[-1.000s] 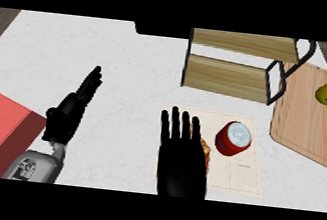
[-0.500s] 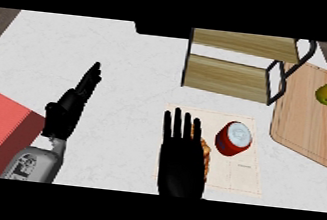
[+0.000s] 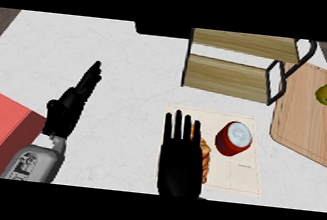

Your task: Pick the croissant from the placemat and place it in the tiered shelf

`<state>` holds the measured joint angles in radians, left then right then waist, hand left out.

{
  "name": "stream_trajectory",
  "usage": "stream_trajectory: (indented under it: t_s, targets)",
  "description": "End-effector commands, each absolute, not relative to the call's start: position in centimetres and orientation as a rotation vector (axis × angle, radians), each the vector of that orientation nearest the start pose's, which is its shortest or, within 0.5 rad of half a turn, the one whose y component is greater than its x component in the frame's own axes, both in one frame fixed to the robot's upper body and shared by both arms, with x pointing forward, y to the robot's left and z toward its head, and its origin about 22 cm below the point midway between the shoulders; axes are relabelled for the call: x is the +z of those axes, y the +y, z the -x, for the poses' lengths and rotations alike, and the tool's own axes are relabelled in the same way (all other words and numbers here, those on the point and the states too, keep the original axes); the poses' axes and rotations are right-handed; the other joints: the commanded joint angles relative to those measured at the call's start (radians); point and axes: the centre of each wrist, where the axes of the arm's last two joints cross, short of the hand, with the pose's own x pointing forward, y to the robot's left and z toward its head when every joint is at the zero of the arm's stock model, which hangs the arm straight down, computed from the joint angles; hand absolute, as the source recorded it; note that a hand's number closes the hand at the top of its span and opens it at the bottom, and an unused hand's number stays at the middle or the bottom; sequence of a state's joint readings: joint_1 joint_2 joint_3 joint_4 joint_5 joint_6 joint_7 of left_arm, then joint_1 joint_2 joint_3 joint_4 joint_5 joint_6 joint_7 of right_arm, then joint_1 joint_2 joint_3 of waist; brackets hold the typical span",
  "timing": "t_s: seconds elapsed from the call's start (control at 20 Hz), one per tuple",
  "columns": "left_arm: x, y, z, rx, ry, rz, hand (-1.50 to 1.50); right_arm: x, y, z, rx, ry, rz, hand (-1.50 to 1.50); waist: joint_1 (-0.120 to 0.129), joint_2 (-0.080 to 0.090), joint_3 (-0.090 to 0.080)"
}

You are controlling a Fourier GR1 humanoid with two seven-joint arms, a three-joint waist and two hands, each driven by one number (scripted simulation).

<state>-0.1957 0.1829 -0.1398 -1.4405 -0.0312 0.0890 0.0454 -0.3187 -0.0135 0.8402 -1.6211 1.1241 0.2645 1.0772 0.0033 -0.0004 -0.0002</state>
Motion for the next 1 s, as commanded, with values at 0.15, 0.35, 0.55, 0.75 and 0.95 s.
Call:
stream_trajectory:
  t_s: [0.15, 0.35, 0.55, 0.75, 0.95]
  targets:
    - [-0.3, 22.8, -27.3, -0.263, -1.581, -0.116, 0.00, 4.3, -2.4, -19.7, 1.215, -0.940, 1.092, -1.50, -0.001, 0.000, 0.000]
    - [2.0, 22.9, -27.9, -0.254, -1.573, -0.104, 0.00, 3.6, -2.8, -19.7, 1.214, -0.909, 1.119, -1.50, -0.001, -0.001, 0.000]
    - [0.1, 22.2, -28.5, -0.243, -1.579, -0.122, 0.00, 2.3, -3.6, -22.8, 1.209, -0.901, 1.145, -1.50, -0.001, 0.002, 0.000]
    - [2.1, 21.8, -27.4, -0.266, -1.578, -0.109, 0.00, 1.0, -4.3, -22.9, 1.194, -0.916, 1.134, -1.50, 0.000, 0.000, 0.000]
    - [0.4, 21.8, -28.3, -0.262, -1.576, -0.122, 0.00, 1.6, -4.7, -23.5, 1.200, -0.889, 1.133, -1.50, -0.002, 0.001, 0.000]
